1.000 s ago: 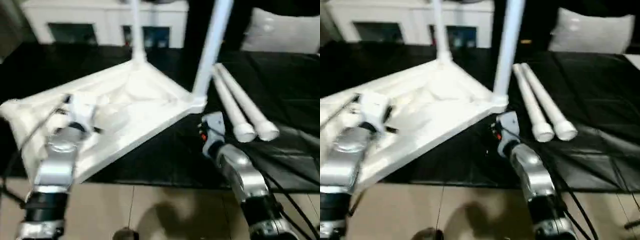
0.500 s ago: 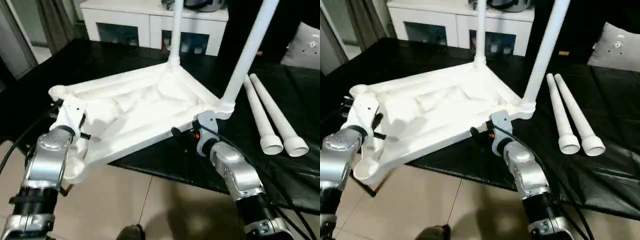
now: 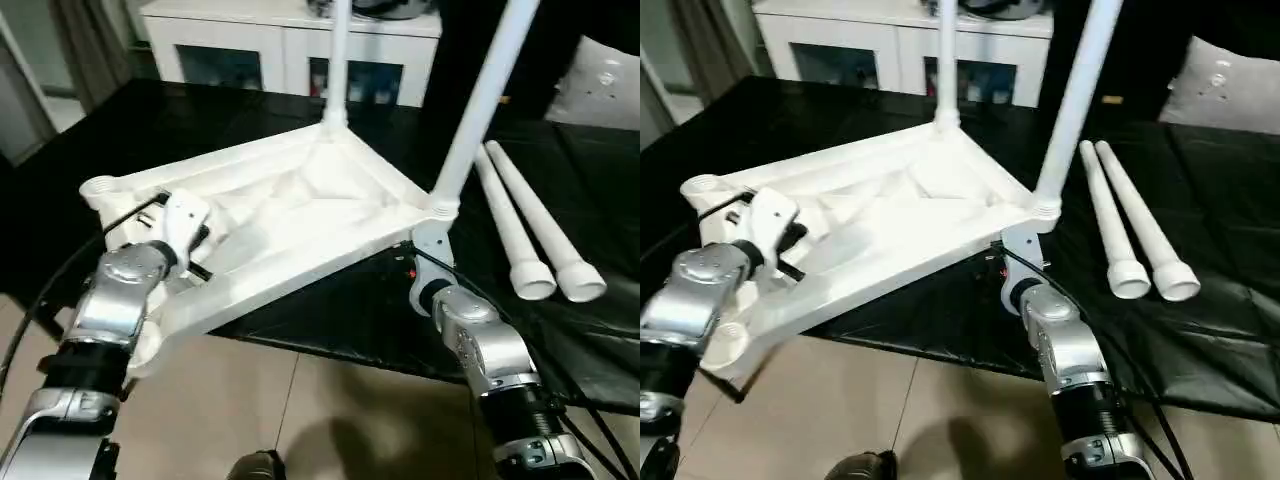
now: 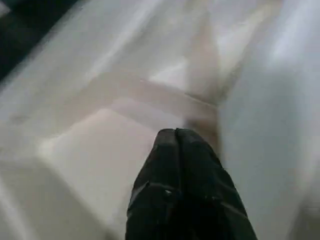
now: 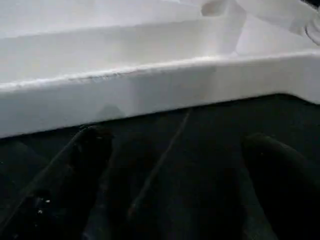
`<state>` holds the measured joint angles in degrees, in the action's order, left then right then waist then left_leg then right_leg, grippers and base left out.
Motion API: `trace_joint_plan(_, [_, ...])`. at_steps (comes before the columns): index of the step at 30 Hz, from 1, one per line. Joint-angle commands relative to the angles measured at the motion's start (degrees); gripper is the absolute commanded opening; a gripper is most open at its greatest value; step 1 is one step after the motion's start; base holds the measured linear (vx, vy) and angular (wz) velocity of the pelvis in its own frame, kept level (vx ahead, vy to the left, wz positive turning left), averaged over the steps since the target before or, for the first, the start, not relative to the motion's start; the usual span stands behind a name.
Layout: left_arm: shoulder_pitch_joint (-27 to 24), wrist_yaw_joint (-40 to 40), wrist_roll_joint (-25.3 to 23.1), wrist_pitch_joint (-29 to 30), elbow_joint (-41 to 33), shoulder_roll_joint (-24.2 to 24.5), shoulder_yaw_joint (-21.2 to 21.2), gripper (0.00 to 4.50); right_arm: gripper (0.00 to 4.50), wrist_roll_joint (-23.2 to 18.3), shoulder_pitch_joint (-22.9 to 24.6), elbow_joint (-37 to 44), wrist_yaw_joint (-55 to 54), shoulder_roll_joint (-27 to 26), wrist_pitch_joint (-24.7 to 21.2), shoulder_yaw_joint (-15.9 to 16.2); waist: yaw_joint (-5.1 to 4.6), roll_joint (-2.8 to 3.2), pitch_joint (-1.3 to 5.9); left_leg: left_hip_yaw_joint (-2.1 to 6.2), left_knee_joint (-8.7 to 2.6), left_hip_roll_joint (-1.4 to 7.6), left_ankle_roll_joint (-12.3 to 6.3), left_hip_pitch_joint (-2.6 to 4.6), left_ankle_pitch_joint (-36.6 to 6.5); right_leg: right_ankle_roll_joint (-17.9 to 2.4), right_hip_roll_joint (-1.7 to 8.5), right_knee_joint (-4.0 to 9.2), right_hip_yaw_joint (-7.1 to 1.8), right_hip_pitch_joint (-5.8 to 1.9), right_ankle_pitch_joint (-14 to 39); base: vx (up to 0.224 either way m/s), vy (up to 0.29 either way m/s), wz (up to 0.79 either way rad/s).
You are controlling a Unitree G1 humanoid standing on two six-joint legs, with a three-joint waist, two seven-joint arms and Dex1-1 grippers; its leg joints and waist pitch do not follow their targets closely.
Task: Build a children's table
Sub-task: Rotate table base
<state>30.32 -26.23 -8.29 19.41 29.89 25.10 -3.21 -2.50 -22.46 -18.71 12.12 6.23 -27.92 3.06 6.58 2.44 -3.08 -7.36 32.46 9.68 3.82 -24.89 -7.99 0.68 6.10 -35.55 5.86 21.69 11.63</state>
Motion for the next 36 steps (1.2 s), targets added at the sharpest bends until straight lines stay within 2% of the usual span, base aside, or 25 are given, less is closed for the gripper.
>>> trace_joint_plan(1, [0.95, -0.85, -1.99, 0.38, 2.85, 0.86, -1.67, 0.02, 4.5, 0.59, -0.4, 0.2, 0.95, 0.67, -2.23, 0.92, 0.13, -0.02, 4.68, 0.46, -4.14, 2.73, 1.91, 1.82, -13.96, -8.03, 3.4, 3.9, -2.71, -1.86, 7.1, 0.0, 0.0, 0.0])
trace_joint_plan(2, [1.47, -1.56, -2.96, 0.5, 3.93, 1.49, -3.0, 0.02, 4.5, 0.84, -0.51, 0.03, 1.84, 1.16, -3.27, 1.71, 0.26, 0.39, 4.58, 0.46, -4.38, 2.87, 2.37, 2.2, -16.37, -8.22, 3.1, 3.84, -2.82, -1.45, 7.07, 0.0, 0.0, 0.0])
trace_joint_plan(3, [1.69, -1.9, -3.19, 0.73, 4.29, 1.69, -3.41, 0.02, 4.5, 0.98, -0.5, 0.0, 2.3, 1.38, -3.58, 2.14, 0.06, 0.16, 4.42, 0.4, -4.36, 2.76, 2.59, 2.08, -17.72, -8.23, 2.99, 3.85, -2.94, -1.41, 7.59, 0.0, 0.0, 0.0])
trace_joint_plan(4, [2.21, -3.52, -3.46, 1.08, 4.96, 2.2, -4.45, 0.02, 4.5, 1.13, -0.54, -0.3, 3.29, 1.66, -3.84, 2.91, 0.14, 0.13, 4.38, 0.3, -4.35, 2.77, 2.9, 2.41, -19.96, -8.36, 3.13, 3.99, -3.18, -1.29, 9.01, 0.0, 0.0, 0.0])
trace_joint_plan(5, [2.48, -4.71, -3.77, 1.03, 5.23, 2.53, -5.13, 0.02, 4.5, 1.07, -0.72, -0.84, 3.69, 1.56, -3.44, 3.05, 0.11, -0.02, 4.13, 0.19, -4.43, 2.77, 2.93, 2.44, -21.55, -8.26, 3.31, 4.23, -3.35, -1.22, 11.69, 0.0, 0.0, 0.0])
trace_joint_plan(7, [2.55, -7.33, -4.45, 0.27, 4.87, 3.31, -6.72, 0.02, 4.5, 0.38, -1.87, -3.81, 4.08, 0.62, -1.58, 2.39, 0.18, -0.18, 4.04, 0.04, -4.4, 2.84, 2.99, 2.8, -23.6, -7.77, 3.63, 4.72, -3.7, -0.91, 16.12, 0.0, 0.0, 0.0])
trace_joint_plan(9, [2.77, -8.54, -4.16, -0.25, 4.45, 3.44, -7.29, 0.02, 4.5, 0.43, -3.37, -7.08, 3.95, 0.14, 0.16, 2.11, -0.01, -0.18, 3.88, 0.03, -4.52, 2.88, 3.28, 2.8, -24.23, -7.71, 3.58, 4.84, -3.92, -0.75, 18.24, 0.0, 0.0, 0.0])
trace_joint_plan(10, [2.96, -8.85, -4.11, -0.55, 4.46, 3.45, -7.44, 0.02, 4.5, 0.52, -3.93, -8.23, 4.0, 0.04, 0.82, 2.14, -0.04, 0.03, 3.97, 0.08, -4.55, 2.95, 3.6, 2.87, -24.26, -7.83, 3.41, 4.74, -4.11, -0.7, 18.01, 0.0, 0.0, 0.0])
trace_joint_plan(14, [2.97, -16.79, 0.13, 0.17, 0.93, 3.27, -8.06, 0.02, 4.5, 0.69, -6.92, -12.52, 3.92, -0.08, 2.81, 1.94, 0.16, 0.01, 4.11, -0.48, -4.28, 2.93, 3.21, 3.44, -23.46, -10.01, 3.05, 4.5, -4.44, -0.33, 14.1, 0.0, 0.0, 0.0])
trace_joint_plan(15, [2.86, -18.49, 0.75, 0.48, 0.29, 3.3, -8.31, 0.02, 4.5, 0.66, -7.29, -12.91, 3.94, -0.12, 2.97, 1.78, 0.23, 0.08, 4.14, -0.5, -4.24, 2.98, 3.12, 3.44, -23.0, -10.2, 3.09, 4.41, -4.48, -0.38, 13.71, 0.0, 0.0, 0.0])
trace_joint_plan(16, [1.78, -24.44, 2.38, -1.1, -2.24, 4.08, -9.96, 0.02, 4.5, 0.87, -8.15, -13.7, 3.93, 0.03, 3.72, 1.62, 0.43, 0.08, 4.15, -0.6, -4.23, 2.98, 2.85, 3.36, -21.82, -10.43, 2.92, 4.31, -4.46, -0.37, 12.72, 0.0, 0.0, 0.0])
trace_joint_plan(17, [1.54, -25.83, 2.73, -1.5, -2.8, 4.27, -10.36, 0.02, 4.5, 0.94, -8.38, -13.99, 3.94, 0.06, 3.97, 1.58, 0.41, 0.06, 4.32, -0.55, -4.28, 2.98, 2.63, 2.93, -20.42, -10.43, 3.05, 4.01, -4.43, -0.78, 11.15, 0.0, 0.0, 0.0])
trace_joint_plan(18, [1.13, -28.4, 3.28, -1.38, -3.88, 4.72, -11.22, 0.02, 4.5, 0.98, -8.81, -14.47, 3.96, 0.13, 4.44, 1.43, 0.27, 0.17, 4.29, -0.62, -4.33, 2.96, 2.64, 2.89, -20.17, -10.44, 2.88, 3.93, -4.39, -0.79, 10.6, 0.0, 0.0, 0.0])
trace_joint_plan(22, [0.19, -35.72, 5.66, -2.43, -7.37, 5.12, -13.47, 0.02, 4.5, 0.88, -10.2, -16.29, 4.17, 1.13, 5.72, 0.51, 0.22, 0.29, 4.35, -1.03, -4.05, 2.92, 2.46, 3.37, -20.0, -11.44, 2.76, 3.89, -4.49, -0.66, 8.97, 0.0, 0.0, 0.0])
trace_joint_plan(24, [0.52, -36.6, 6.35, -2.2, -7.27, 4.25, -13.46, 0.02, 4.5, 0.91, -10.5, -16.84, 4.14, 1.56, 6.2, 0.23, 0.13, 0.15, 4.36, -1.24, -3.97, 2.84, 2.09, 3.19, -19.12, -11.71, 2.65, 3.86, -4.54, -0.88, 7.86, 0.0, 0.0, 0.0])
trace_joint_plan(27, [1.96, -35.5, 6.02, -2.54, -5.42, 1.77, -13.44, 0.02, 4.5, 1.17, -10.83, -17.43, 3.69, 2.45, 6.82, -0.25, 0.0, 0.11, 4.43, -1.4, -3.82, 2.8, 1.59, 3.11, -17.39, -11.86, 2.48, 3.78, -4.48, -1.12, 6.44, 0.0, 0.0, 0.0])
trace_joint_plan(28, [2.98, -32.91, 4.88, -4.18, -3.33, 0.38, -13.34, 0.02, 4.5, 1.2, -10.81, -17.17, 3.43, 2.75, 6.71, -0.52, -0.03, 0.25, 4.44, -1.42, -3.68, 2.73, 1.45, 3.14, -17.22, -11.84, 2.4, 3.81, -4.5, -1.19, 6.33, 0.0, 0.0, 0.0])
trace_joint_plan(31, [6.6, -22.65, 1.47, -9.21, 4.0, -3.66, -12.29, 0.02, 4.5, 1.34, -10.62, -16.3, 2.98, 3.48, 6.47, -1.05, 0.28, 0.0, 4.47, -1.53, -3.49, 2.73, 1.17, 3.41, -17.85, -10.92, 2.41, 4.24, -4.58, -1.22, 7.74, 0.0, 0.0, 0.0])
trace_joint_plan(33, [7.97, -19.02, 0.37, -10.6, 6.49, -4.54, -12.3, 0.02, 4.5, 1.32, -10.48, -15.98, 2.53, 3.66, 6.21, -1.49, 0.13, -0.19, 4.44, -1.47, -3.64, 2.8, 1.16, 3.11, -17.7, -10.31, 2.37, 4.22, -4.44, -1.4, 8.9, 0.0, 0.0, 0.0])
trace_joint_plan(34, [10.24, -13.46, -1.18, -13.4, 10.52, -5.82, -12.52, 0.02, 4.5, 0.88, -10.03, -15.08, 1.64, 3.96, 5.35, -2.74, 0.1, -0.4, 4.39, -1.51, -3.59, 2.8, 0.99, 3.24, -17.85, -9.96, 2.42, 4.45, -4.47, -1.24, 9.95, 0.0, 0.0, 0.0])
trace_joint_plan(36, [13.08, -6.61, -1.63, -15.17, 15.22, -8.0, -11.5, 0.02, 4.5, 0.45, -9.13, -13.44, -0.24, 4.61, 5.36, -4.52, 0.14, -0.49, 4.45, -1.65, -3.5, 2.88, 0.93, 3.34, -17.46, -9.41, 2.34, 4.57, -4.57, -1.19, 10.4, 0.0, 0.0, 0.0])
